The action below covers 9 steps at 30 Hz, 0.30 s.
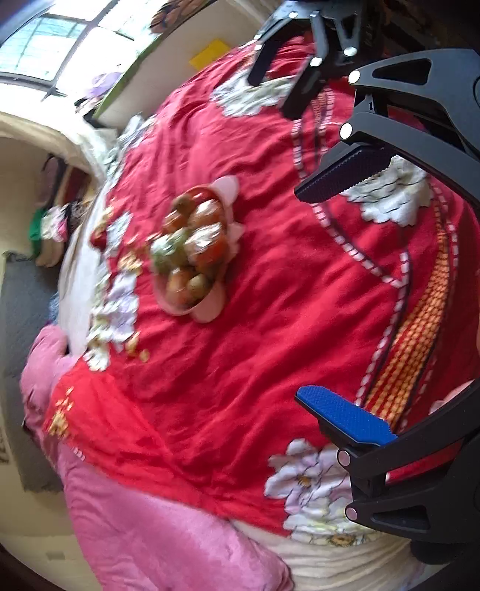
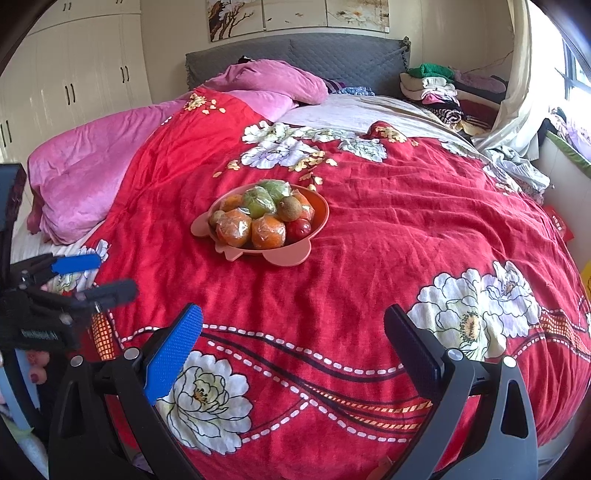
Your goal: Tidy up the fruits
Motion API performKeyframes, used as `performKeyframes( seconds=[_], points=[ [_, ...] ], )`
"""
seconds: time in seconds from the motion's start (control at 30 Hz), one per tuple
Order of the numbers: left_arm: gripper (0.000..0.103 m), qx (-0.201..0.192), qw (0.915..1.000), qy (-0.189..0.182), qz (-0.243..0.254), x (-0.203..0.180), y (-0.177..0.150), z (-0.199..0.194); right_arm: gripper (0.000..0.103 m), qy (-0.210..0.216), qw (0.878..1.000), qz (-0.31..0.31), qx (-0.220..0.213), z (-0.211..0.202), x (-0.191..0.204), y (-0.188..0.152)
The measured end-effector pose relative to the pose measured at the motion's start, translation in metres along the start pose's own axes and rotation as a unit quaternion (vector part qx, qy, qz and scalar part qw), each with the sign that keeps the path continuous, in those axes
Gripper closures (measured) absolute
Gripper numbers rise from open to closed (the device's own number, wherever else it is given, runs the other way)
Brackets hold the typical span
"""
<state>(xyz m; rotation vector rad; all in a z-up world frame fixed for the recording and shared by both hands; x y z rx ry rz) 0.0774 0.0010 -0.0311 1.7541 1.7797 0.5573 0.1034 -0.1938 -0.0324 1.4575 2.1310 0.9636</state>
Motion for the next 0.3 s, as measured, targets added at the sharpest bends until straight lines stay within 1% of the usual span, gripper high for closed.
performKeyframes(
  seconds=[0.07, 0.13, 0.2, 0.23, 0.27, 0.3],
  points=[
    [0.010, -0.010, 0.9997, -0.013, -0.019, 0.010, 0.012, 0.000, 0.005, -0.008, 1.000, 0.004, 0.000, 0.005, -0.007, 0.004],
    [0.010, -0.009, 0.9995, 0.024, -0.018, 0.025, 0.023, 0.008, 0.005, -0.017, 1.000, 0.012, -0.002, 0.011, -0.023, 0.011],
    [0.010, -0.003, 0.9980, 0.062, -0.012, 0.045, 0.032, 0.023, 0.005, -0.047, 0.999, 0.023, -0.001, 0.023, -0.051, 0.023],
    [0.010, -0.002, 0.9963, 0.086, -0.012, 0.060, 0.038, 0.035, 0.005, -0.055, 0.998, 0.027, 0.003, 0.030, -0.063, 0.028],
    [0.010, 0.000, 0.9952, 0.097, -0.010, 0.069, 0.042, 0.044, 0.005, -0.073, 0.997, 0.032, 0.007, 0.038, -0.078, 0.034],
    [0.010, 0.011, 0.9933, 0.114, -0.013, 0.084, 0.047, 0.058, 0.005, -0.102, 0.994, 0.040, 0.007, 0.050, -0.101, 0.042]
  ],
)
Point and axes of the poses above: each gripper's, at about its wrist camera, not at the fingertips, and z roughly the way its jaws point, x to its left, y to its top, the point moved 5 cm from there along z, roughly the way its jaws point, and after that the axes turned 2 degrees about z, right-handed, at the moved point
